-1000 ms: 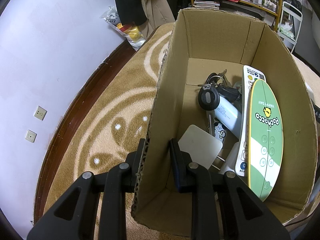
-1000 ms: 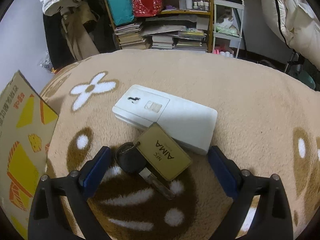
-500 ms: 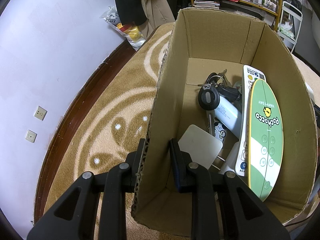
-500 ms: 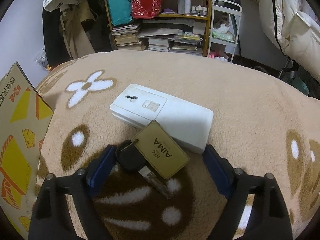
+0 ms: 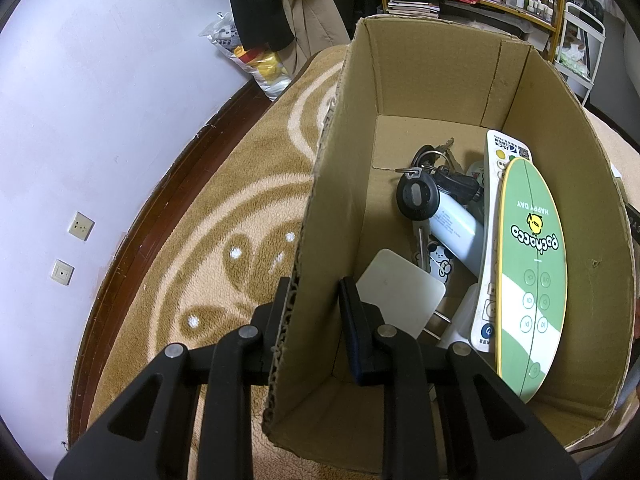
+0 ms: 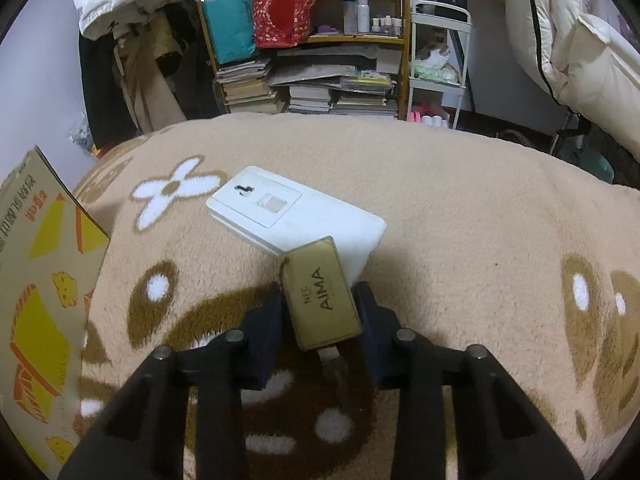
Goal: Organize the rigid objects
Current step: 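Close the right gripper on the gold AIMA tag and lift it, then carry the tagged keys over the box and release them inside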
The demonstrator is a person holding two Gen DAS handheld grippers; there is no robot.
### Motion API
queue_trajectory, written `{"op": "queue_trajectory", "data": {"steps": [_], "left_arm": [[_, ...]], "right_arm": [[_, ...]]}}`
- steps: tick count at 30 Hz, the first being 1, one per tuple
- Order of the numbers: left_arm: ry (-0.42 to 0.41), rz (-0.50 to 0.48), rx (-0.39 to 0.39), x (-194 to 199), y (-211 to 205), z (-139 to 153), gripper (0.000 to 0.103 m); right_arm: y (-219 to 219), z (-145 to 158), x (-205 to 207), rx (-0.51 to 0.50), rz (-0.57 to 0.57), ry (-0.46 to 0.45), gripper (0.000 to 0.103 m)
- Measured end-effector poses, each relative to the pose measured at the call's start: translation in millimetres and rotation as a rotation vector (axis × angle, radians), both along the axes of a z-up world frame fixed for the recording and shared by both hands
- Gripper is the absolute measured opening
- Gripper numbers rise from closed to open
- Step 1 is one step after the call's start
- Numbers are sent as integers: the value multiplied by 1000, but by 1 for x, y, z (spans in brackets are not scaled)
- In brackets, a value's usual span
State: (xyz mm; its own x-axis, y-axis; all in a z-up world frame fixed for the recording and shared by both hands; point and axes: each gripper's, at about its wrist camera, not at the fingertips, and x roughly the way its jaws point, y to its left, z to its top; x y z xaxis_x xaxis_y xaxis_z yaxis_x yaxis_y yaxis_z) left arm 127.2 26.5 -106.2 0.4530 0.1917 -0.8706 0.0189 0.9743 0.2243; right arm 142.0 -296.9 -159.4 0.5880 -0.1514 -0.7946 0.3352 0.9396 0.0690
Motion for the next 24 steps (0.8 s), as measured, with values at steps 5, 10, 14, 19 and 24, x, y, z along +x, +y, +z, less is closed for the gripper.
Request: {"op": "queue_trajectory", "data": {"steps": [5,10,14,19,24], "left_arm": [[0,0,0,0,0,0,22],[0,0,0,0,0,0,22],[0,0,0,0,0,-1,22],[1,0,0,-1,0,-1,22],[1,0,0,0,0,-1,22]], "right_arm": [[0,3,-3,7,2,-6,31],[4,9,-7,12,13,-25,31],[9,18,-13,18,16,-47,30],[21,37,-19,37,36,-103,31],[43,60,-20,32,95,-164,31]]}}
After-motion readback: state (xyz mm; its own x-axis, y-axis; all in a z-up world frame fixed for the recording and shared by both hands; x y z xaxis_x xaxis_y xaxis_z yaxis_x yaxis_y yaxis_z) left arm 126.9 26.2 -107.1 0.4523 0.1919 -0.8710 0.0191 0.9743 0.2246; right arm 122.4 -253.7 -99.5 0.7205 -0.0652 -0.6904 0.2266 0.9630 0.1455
